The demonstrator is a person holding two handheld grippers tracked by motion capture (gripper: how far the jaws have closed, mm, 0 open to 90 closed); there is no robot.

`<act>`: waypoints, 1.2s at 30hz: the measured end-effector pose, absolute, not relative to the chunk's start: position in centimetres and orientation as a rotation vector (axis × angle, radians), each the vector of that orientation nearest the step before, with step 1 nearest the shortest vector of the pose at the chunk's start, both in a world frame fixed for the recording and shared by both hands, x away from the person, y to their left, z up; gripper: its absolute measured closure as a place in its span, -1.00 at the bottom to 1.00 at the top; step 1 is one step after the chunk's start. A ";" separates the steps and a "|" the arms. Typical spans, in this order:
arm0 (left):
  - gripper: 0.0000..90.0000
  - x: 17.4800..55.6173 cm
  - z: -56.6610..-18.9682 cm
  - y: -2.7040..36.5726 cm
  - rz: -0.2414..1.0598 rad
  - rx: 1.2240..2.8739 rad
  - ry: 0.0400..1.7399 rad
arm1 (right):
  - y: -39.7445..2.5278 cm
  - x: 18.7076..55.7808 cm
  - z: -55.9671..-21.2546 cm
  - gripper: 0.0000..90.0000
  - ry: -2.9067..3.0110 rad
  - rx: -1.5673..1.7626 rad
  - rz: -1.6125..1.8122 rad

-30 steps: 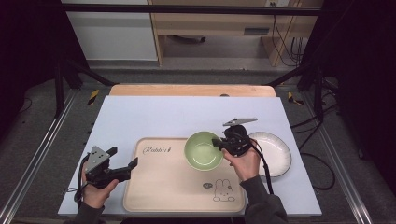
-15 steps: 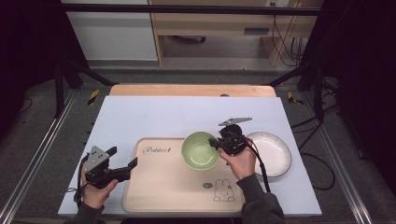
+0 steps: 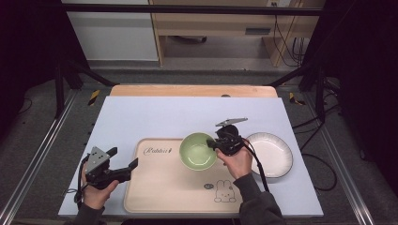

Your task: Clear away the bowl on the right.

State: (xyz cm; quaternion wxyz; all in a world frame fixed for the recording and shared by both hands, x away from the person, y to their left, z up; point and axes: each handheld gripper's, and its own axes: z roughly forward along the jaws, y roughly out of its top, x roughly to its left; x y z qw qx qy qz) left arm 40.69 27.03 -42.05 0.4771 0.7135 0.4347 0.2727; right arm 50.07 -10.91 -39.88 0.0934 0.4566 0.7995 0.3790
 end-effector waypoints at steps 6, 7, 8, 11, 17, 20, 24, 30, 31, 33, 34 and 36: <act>-0.73 40.7 -42.0 27.0 0.667 1.743 1.062 | -10.0 50.3 -40.6 0.85 2.394 1.354 1.104; -0.73 40.7 -42.0 27.1 0.667 1.746 1.061 | -9.9 50.4 -40.7 0.85 2.401 1.349 1.102; -0.73 40.7 -42.0 27.1 0.666 1.745 1.061 | -9.7 50.4 -40.8 0.85 2.409 1.352 1.096; -0.73 40.7 -42.0 27.0 0.666 1.744 1.061 | -9.3 50.4 -41.2 0.85 2.427 1.349 1.093; -0.73 40.7 -42.1 27.0 0.664 1.745 1.061 | -8.7 50.3 -41.7 0.85 2.451 1.348 1.083; -0.73 40.7 -42.1 27.0 0.664 1.746 1.061 | -8.6 50.4 -42.0 0.84 2.463 1.340 1.076; -0.73 40.7 -42.1 27.0 0.664 1.745 1.062 | -8.2 50.4 -42.4 0.84 2.483 1.338 1.059; -0.73 40.7 -42.1 27.0 0.664 1.746 1.061 | -7.9 50.5 -42.9 0.84 2.510 1.340 1.039; -0.73 40.7 -42.1 27.0 0.664 1.745 1.061 | -7.8 50.5 -42.9 0.84 2.511 1.348 1.031; -0.73 40.7 -42.1 27.0 0.665 1.745 1.062 | -7.7 50.6 -43.2 0.84 2.518 1.347 1.025; -0.73 40.7 -42.1 27.0 0.665 1.745 1.062 | -7.7 50.6 -43.2 0.84 2.518 1.347 1.025; -0.73 40.7 -42.1 27.0 0.664 1.745 1.061 | -7.7 50.6 -43.4 0.84 2.522 1.356 1.030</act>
